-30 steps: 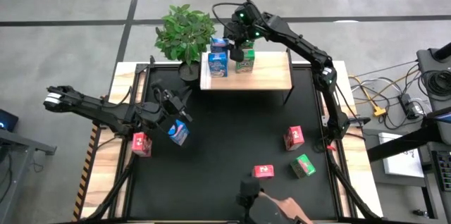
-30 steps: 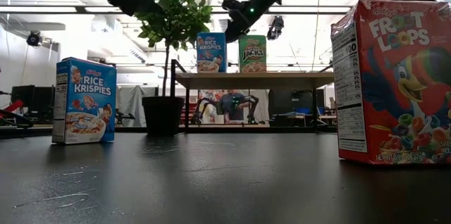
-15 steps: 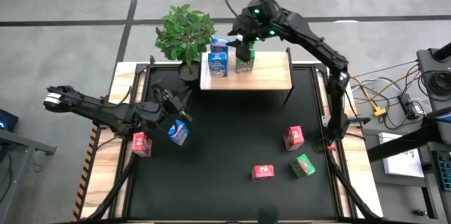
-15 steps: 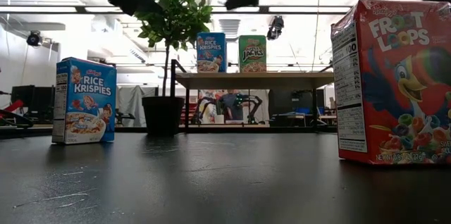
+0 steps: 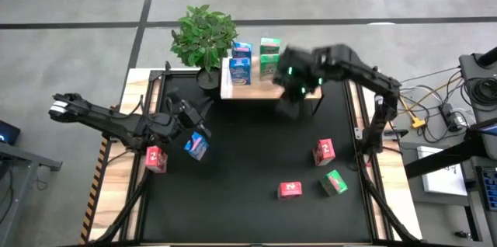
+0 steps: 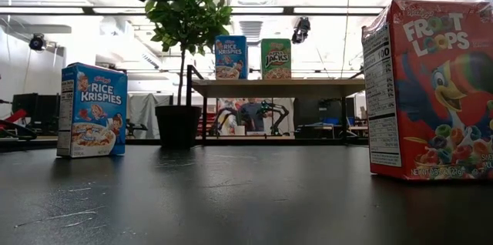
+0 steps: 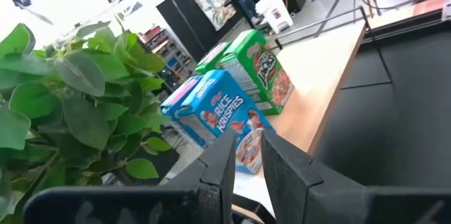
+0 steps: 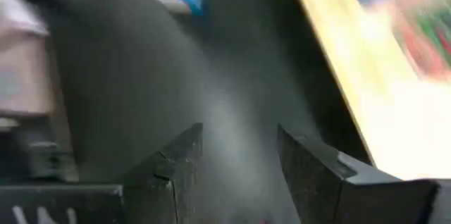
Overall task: Stack cereal on shelf
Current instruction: Put the top right red cereal box on the shelf, aligned with the other red cereal box
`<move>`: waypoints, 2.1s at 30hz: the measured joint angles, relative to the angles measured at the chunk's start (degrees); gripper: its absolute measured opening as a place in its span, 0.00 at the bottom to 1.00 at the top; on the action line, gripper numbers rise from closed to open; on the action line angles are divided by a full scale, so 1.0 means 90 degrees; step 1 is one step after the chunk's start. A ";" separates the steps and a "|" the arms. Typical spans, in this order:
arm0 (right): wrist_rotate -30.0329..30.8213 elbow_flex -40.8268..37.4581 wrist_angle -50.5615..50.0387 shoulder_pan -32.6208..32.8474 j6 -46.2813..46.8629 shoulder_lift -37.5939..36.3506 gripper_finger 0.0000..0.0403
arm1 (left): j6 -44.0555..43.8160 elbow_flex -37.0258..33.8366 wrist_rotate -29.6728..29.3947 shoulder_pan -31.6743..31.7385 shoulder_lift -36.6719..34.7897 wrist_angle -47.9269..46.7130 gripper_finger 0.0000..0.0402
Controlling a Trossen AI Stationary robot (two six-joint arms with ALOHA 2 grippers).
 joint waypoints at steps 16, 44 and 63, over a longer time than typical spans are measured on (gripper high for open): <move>0.0861 -0.3911 0.0036 0.1481 0.4217 -0.1389 0.63 | 0.0043 0.0077 0.0132 -0.0033 0.0000 -0.0017 0.13; 0.0161 -0.8363 0.1923 0.1450 0.6234 -0.3309 0.69 | 0.0197 0.0077 0.0118 -0.0031 0.0000 -0.0036 0.13; 0.0165 -0.8086 0.1923 0.1447 0.6242 -0.3280 0.41 | 0.0199 0.0074 0.0115 -0.0031 0.0000 -0.0065 0.13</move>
